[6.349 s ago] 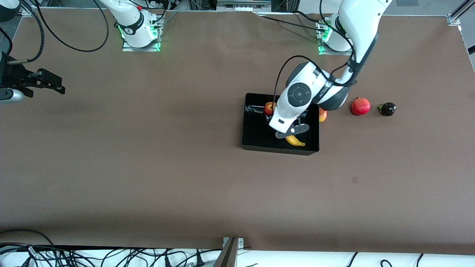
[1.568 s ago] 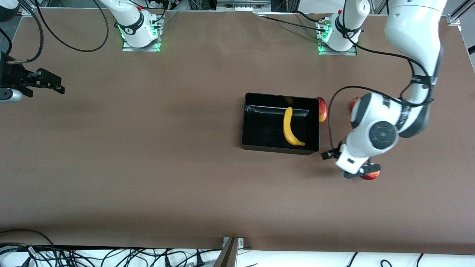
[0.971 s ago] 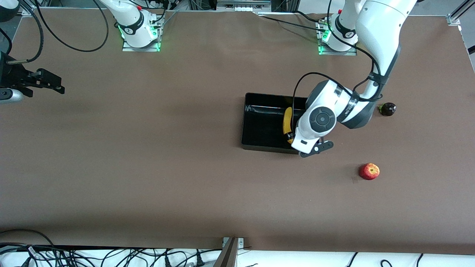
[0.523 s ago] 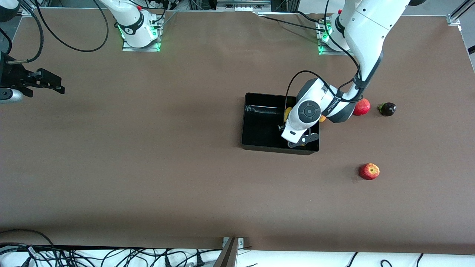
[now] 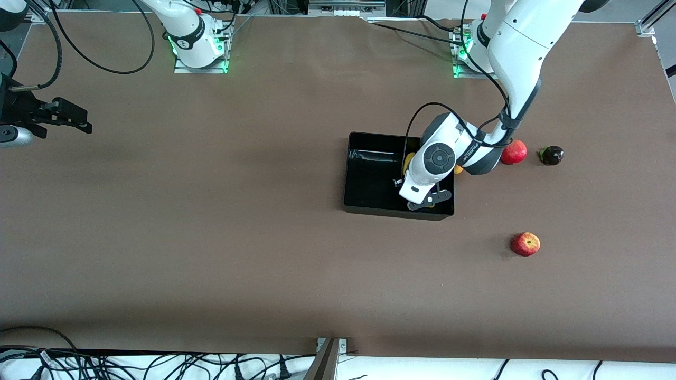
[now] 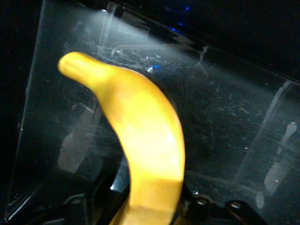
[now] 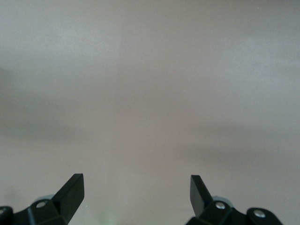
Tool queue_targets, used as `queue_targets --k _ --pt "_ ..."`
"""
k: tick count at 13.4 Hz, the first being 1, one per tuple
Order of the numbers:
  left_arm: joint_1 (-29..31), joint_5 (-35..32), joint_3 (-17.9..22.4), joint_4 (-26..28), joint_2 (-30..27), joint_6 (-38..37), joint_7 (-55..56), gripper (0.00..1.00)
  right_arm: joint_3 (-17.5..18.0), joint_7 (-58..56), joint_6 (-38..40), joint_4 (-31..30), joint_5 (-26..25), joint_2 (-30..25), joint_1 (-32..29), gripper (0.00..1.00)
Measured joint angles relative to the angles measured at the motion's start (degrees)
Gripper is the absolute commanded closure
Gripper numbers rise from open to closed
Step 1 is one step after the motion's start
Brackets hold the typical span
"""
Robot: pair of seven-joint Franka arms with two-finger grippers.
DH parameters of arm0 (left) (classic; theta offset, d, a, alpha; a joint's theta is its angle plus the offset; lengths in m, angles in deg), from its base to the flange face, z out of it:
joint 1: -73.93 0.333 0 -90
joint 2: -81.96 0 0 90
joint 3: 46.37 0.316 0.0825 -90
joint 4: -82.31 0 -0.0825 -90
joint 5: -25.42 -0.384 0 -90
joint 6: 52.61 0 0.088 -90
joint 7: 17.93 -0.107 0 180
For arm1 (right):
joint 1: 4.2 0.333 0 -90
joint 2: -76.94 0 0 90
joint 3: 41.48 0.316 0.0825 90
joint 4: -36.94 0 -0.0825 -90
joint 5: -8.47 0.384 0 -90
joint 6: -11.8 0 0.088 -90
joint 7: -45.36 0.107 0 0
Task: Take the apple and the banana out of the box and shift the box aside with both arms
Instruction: 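Lower the left gripper into the box and grasp the yellow banana, then lift the banana out of the box and carry it beside the apple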
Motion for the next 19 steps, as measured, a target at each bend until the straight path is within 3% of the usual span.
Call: queue_targets --k 4,6,9,12,16,19 --pt "0.1 0.0 -0.3 -1.6 -1.6 -5.8 -0.2 1.0 0.0 0.0 0.0 0.0 0.0 0.0 0.0 0.0" --pt "0.8 1.2 -0.4 -6.2 -4.4 -17.4 -2.7 1.0 0.0 0.0 0.0 0.0 0.0 0.0 0.0 0.0" --pt "3.7 5.7 0.8 -17.6 -8.5 -37.3 -12.4 1.0 0.0 0.0 0.0 0.0 0.0 0.0 0.0 0.0" --pt "6.1 6.8 5.3 -25.4 -10.0 -48.8 -24.7 1.0 -0.1 0.0 0.0 0.0 0.0 0.0 0.0 0.0" --pt "16.1 1.1 7.1 -26.4 -9.1 -50.4 -48.6 1.0 -0.1 0.0 0.0 0.0 0.0 0.0 0.0 0.0" --pt "23.4 -4.1 7.6 -26.4 -5.5 -39.0 -59.8 1.0 -0.1 0.0 0.0 0.0 0.0 0.0 -0.1 0.0"
